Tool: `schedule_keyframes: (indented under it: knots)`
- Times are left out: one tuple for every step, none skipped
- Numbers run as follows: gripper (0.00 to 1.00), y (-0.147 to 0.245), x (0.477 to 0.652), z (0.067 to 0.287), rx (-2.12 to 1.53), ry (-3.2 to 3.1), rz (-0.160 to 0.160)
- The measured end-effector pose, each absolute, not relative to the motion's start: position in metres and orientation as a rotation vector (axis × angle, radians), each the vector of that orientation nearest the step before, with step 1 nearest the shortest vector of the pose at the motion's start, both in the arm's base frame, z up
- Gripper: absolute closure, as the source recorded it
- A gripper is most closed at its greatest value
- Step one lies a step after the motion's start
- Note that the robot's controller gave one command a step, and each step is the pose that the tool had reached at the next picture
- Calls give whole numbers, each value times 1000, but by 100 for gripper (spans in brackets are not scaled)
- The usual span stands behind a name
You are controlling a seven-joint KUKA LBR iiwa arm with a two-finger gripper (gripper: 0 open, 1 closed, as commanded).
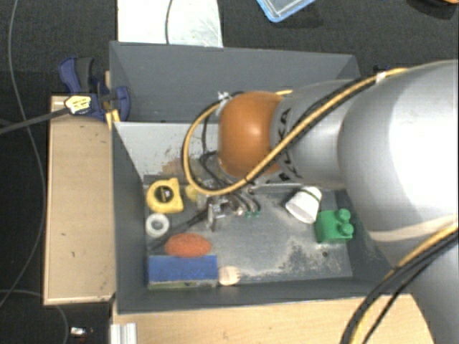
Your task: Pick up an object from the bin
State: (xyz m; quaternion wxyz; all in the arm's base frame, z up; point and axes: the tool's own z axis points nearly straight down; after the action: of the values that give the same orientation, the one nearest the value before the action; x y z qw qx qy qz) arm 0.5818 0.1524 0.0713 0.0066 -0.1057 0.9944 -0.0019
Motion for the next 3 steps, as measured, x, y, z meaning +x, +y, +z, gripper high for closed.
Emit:
schedule_keyframes:
  knots:
    - [100, 152, 582, 71, -331, 3111, -6]
    - [100, 153, 584, 152, -389, 3105, -8]
    - [100, 147, 575, 178, -306, 3115, -6]
